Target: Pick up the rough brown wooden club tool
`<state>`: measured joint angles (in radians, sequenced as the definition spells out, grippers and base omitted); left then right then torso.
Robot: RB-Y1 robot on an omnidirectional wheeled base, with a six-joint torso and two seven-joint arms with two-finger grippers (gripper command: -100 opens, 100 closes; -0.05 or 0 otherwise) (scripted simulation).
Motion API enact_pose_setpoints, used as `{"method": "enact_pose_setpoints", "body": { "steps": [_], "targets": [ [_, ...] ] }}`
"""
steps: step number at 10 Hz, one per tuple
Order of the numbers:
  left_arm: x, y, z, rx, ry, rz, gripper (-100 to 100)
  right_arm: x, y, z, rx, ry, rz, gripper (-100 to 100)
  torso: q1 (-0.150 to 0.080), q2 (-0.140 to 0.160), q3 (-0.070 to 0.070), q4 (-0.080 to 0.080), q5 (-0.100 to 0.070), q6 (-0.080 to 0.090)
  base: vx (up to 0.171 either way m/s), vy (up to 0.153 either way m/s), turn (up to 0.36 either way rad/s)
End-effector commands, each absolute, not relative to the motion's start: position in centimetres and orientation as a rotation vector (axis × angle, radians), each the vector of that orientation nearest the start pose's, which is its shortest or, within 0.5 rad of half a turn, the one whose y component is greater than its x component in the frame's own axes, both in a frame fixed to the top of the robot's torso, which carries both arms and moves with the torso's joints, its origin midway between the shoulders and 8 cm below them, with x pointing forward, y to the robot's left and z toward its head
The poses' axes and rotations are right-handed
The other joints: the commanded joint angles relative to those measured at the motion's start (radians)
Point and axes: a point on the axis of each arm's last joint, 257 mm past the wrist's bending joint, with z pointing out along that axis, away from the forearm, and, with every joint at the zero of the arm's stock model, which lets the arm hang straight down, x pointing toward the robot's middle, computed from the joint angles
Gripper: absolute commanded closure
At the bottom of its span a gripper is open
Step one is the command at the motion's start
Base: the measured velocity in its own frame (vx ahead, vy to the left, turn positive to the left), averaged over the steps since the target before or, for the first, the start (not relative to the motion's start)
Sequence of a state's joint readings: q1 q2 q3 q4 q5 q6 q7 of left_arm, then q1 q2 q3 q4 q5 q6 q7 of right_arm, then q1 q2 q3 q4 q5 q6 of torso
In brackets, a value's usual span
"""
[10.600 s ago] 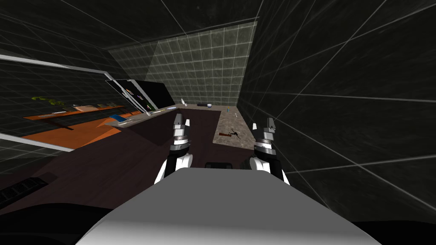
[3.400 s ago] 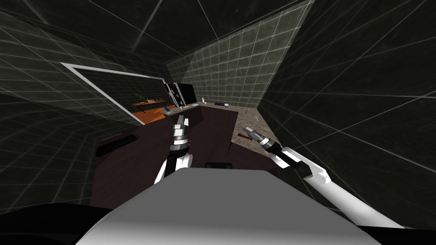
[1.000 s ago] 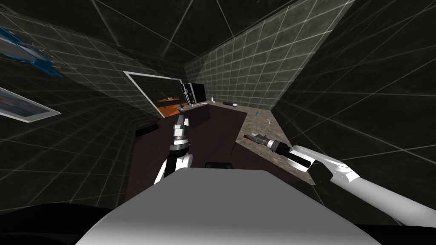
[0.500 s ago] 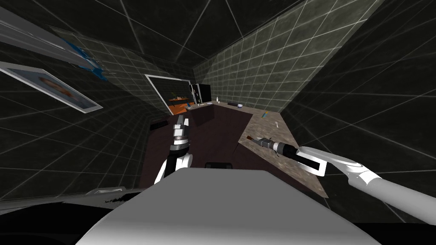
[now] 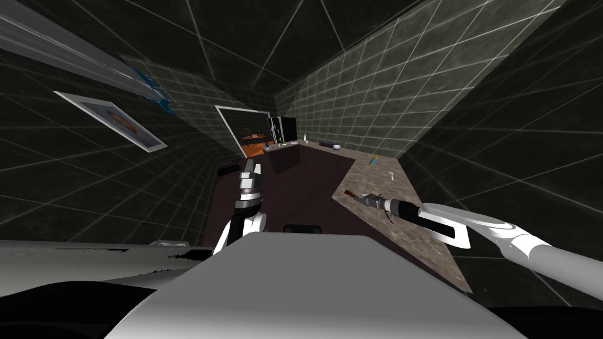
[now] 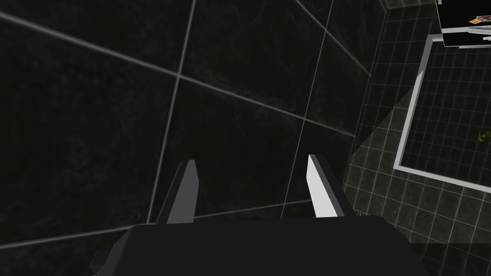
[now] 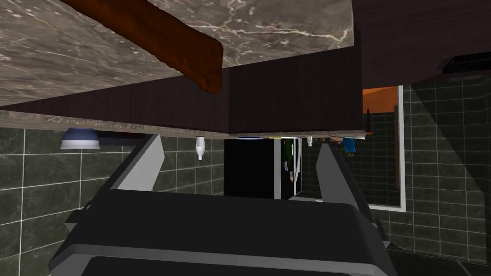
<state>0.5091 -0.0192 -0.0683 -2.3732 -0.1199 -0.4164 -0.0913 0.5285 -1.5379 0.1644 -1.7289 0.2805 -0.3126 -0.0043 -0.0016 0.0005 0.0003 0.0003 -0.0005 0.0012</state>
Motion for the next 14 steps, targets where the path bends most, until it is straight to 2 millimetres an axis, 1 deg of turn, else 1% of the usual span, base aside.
{"method": "enact_pose_setpoints", "body": {
  "steps": [1, 4, 6, 7, 8, 9, 10, 12, 14],
  "targets": [
    [34.2, 24.7, 4.7, -0.570, 0.681, -1.200, 0, 35.2, -46.3, -25.6, -0.380, 2.267, 0.213, -100, 0.000, 0.000, 0.000, 0.000, 0.000, 0.000, 0.001, -0.006, 0.138],
    [34.2, 24.7, 4.7, -0.570, 0.681, -1.200, 0, 32.5, -49.3, -27.1, -0.433, 2.380, 0.130, -100, 0.000, -0.002, -0.001, 0.000, 0.000, 0.000, 0.022, -0.013, 0.180],
    [34.2, 24.7, 4.7, -0.570, 0.681, -1.200, 0, 30.5, -50.9, -28.0, -0.476, 2.454, 0.085, -100, 0.000, -0.004, -0.002, -0.001, 0.000, -0.001, 0.056, -0.021, 0.185],
    [34.2, 24.7, 4.7, -0.570, 0.681, -1.200, 0, 30.6, -50.9, -27.9, -0.478, 2.451, 0.085, -100, 0.000, -0.005, -0.003, -0.001, 0.000, -0.001, 0.049, -0.019, 0.043],
    [34.2, 24.7, 4.6, -0.570, 0.681, -1.200, 0, 29.4, -51.6, -28.4, -0.501, 2.490, 0.067, -100, 0.000, -0.004, -0.002, -0.001, 0.000, 0.000, 0.042, -0.014, 0.089],
    [34.2, 24.7, 4.7, -0.570, 0.681, -1.200, 0, 29.4, -51.6, -28.4, -0.501, 2.490, 0.067, -100, 0.000, -0.004, -0.002, -0.001, 0.000, 0.000, 0.032, -0.009, 0.054],
    [34.2, 24.7, 4.7, -0.570, 0.681, -1.200, 0, 28.3, -52.2, -28.8, -0.526, 2.526, 0.052, -100, 0.000, -0.003, -0.002, -0.001, 0.000, 0.000, 0.037, -0.006, 0.096],
    [34.2, 24.7, 4.7, -0.570, 0.681, -1.200, 0, 28.3, -52.2, -28.8, -0.526, 2.526, 0.052, -100, 0.000, -0.004, -0.002, -0.001, -0.001, 0.000, 0.024, -0.006, 0.020],
    [34.2, 24.7, 4.7, -0.570, 0.681, -1.200, 0, 25.9, -53.2, -29.6, -0.578, 2.597, 0.031, -100, 0.000, -0.003, -0.002, -0.001, -0.001, -0.001, 0.043, -0.009, 0.133]
  ]
}}
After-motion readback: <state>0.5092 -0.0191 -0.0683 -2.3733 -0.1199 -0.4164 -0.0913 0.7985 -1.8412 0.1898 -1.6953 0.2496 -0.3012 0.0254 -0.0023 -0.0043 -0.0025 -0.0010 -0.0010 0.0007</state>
